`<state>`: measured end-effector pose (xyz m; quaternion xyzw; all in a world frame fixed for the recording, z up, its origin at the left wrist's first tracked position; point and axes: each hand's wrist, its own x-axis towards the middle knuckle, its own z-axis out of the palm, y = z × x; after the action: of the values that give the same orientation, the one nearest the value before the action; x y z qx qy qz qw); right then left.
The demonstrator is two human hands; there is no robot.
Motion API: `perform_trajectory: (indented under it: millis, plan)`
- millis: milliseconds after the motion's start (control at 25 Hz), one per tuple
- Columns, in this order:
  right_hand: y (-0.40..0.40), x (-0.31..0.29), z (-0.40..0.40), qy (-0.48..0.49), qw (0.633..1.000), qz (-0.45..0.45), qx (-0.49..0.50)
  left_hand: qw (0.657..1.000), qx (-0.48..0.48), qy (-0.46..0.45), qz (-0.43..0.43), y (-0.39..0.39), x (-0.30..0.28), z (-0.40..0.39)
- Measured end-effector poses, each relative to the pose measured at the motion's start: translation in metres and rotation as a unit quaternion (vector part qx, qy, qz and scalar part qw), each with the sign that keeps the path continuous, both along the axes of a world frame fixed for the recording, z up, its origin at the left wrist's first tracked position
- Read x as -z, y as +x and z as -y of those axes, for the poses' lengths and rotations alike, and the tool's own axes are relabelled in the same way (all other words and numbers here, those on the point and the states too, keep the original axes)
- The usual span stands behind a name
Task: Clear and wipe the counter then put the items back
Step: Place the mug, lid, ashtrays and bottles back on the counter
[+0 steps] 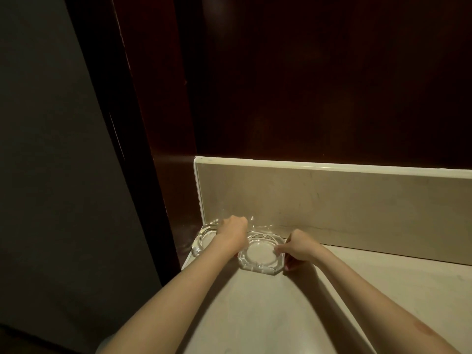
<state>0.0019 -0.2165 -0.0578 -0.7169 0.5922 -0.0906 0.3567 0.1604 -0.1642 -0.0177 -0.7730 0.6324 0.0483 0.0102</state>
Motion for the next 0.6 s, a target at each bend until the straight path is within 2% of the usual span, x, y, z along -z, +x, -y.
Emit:
perform_trajectory:
  millis: [80, 320, 600]
  plan:
    - [-0.001, -0.001, 0.002, 0.002, 1.0, 0.0, 0.001, 1.0, 0.01, -0.001, -0.001, 0.0, -0.001, -0.001]
    - [-0.003, 0.001, 0.004, 0.018, 1.0, 0.005, -0.001, 0.995, 0.035, -0.014, -0.088, 0.021, -0.011, -0.038]
    - [0.012, -0.01, -0.001, -0.032, 0.998, -0.054, 0.002, 0.998, 0.036, 0.03, -0.04, 0.05, -0.014, -0.084]
